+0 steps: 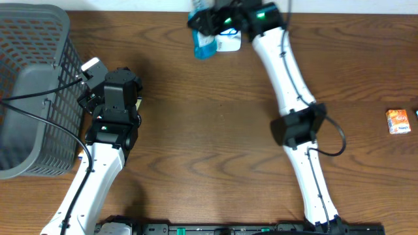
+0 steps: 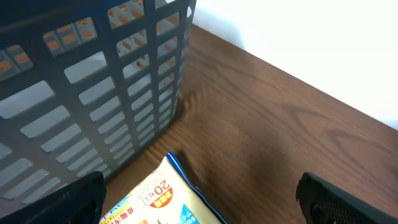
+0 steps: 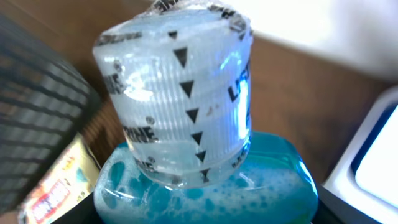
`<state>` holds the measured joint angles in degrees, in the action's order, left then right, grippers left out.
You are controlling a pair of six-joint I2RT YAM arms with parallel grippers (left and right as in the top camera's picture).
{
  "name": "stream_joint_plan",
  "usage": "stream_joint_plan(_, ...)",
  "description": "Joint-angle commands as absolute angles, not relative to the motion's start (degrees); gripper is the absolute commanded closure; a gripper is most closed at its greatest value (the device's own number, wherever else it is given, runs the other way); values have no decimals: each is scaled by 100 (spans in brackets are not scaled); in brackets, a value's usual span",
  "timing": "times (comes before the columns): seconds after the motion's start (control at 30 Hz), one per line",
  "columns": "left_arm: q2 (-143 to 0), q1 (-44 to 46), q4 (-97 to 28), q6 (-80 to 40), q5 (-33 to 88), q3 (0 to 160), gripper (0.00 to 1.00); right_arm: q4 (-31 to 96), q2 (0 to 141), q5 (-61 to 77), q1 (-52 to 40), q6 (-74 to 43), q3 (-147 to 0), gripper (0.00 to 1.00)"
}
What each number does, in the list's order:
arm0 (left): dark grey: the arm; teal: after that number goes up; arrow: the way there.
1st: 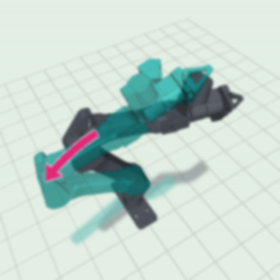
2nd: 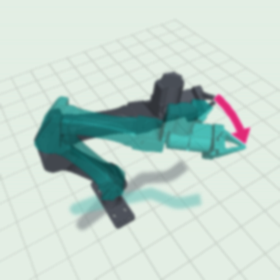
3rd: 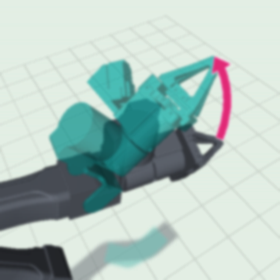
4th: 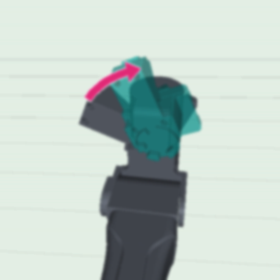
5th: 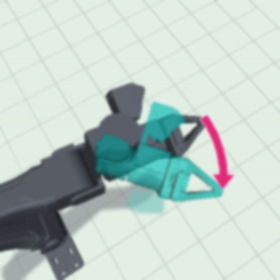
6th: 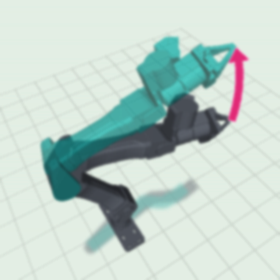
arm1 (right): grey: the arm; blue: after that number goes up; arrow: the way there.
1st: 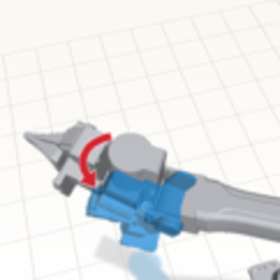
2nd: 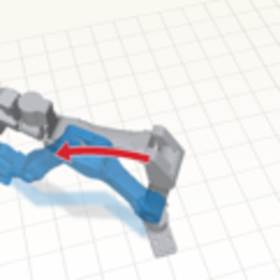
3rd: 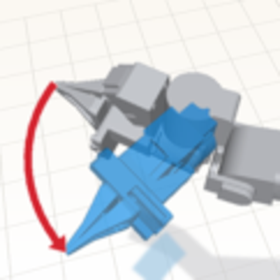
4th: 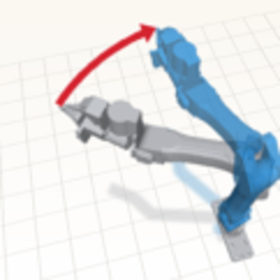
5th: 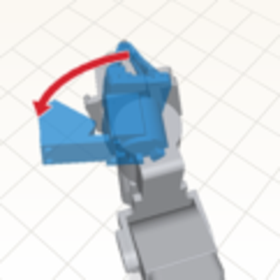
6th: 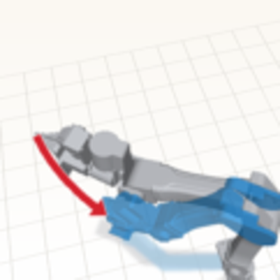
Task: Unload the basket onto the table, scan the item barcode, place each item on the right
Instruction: 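Raise the bottle up to the barcode scanner with the right gripper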
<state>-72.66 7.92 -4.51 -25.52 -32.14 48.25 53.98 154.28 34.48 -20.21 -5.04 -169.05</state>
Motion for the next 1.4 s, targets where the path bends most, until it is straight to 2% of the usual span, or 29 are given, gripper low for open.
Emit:
stream_joint_plan(0.0,-7299,768,-447,-2561,-3347,4786,2,4552,15314,5575,-1612,-320,-16429,81)
stream_joint_plan(0.13,-7299,768,-449,-2563,-3350,4786,2,2646,15314,6490,-1297,-1011,-15358,80)
stream_joint_plan(0.33,-7299,766,-449,-2563,-3350,4786,2,-784,15314,6989,-1079,-2884,-13725,76)
stream_joint_plan(0.43,-7299,768,-449,-2563,-3347,4786,2,-2108,15314,7065,-1063,-3498,-13198,77)
stream_joint_plan(0.6,-7299,768,-447,-2563,-3350,4786,2,-2482,15318,7067,-1028,-3573,-12951,80)
stream_joint_plan(0.77,-7299,768,-449,-2561,-3347,4786,2,-2491,15399,7037,-902,-3459,-12949,79)
stream_joint_plan(0.97,-7299,768,-449,-2561,-3347,4786,2,-2646,15469,7105,-790,-3581,-12951,69)
stream_joint_plan(1.03,-7299,768,-449,-2563,-3350,4786,2,-3050,15461,7319,-786,-4066,-12962,67)
stream_joint_plan(1.17,-7299,768,-447,-2563,-3350,4786,2,-4860,15450,8193,-738,-5546,-12975,66)
stream_joint_plan(1.23,-7299,768,-449,-2563,-3350,4786,2,-5811,15436,8527,-657,-6355,-12978,62)
stream_joint_plan(1.37,-7299,768,-449,-2563,-3347,4786,2,-7583,15426,8949,-405,-7992,-13019,68)
